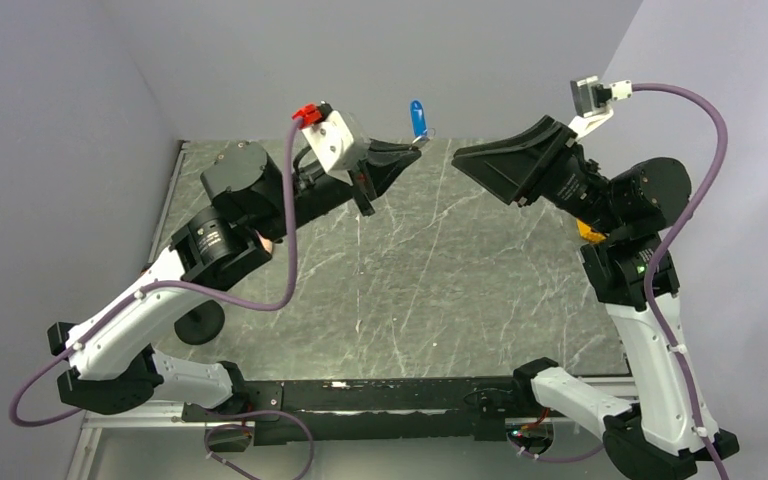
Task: Remove the keys from the keyring
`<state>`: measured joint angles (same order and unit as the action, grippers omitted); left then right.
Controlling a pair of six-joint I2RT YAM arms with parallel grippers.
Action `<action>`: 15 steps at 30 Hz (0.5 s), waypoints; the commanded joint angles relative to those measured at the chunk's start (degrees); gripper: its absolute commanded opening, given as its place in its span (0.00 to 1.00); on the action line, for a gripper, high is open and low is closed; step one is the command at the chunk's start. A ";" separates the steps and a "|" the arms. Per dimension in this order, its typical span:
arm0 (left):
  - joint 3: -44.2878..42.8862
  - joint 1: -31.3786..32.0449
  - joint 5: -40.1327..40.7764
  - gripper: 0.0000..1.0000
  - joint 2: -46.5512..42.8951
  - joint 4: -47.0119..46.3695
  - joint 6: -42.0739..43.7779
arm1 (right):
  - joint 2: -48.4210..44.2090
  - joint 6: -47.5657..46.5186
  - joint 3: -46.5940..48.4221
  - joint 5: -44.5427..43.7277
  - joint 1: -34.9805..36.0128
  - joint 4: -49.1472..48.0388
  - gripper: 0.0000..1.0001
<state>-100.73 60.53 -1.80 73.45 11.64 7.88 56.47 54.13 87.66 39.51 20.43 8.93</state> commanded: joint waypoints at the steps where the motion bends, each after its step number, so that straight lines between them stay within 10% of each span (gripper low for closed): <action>1: -3.70 -2.13 -7.29 0.00 -1.38 -2.59 -9.95 | -0.08 -3.21 1.24 1.42 -0.21 -11.47 0.52; 15: -1.58 -10.81 -21.17 0.00 -1.91 -7.51 -28.38 | 6.32 4.41 2.77 6.28 -0.61 -25.08 0.50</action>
<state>-102.85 51.16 -15.99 72.53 9.15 -13.43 61.98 55.90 88.25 43.86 20.12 -8.58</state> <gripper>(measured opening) 0.021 0.509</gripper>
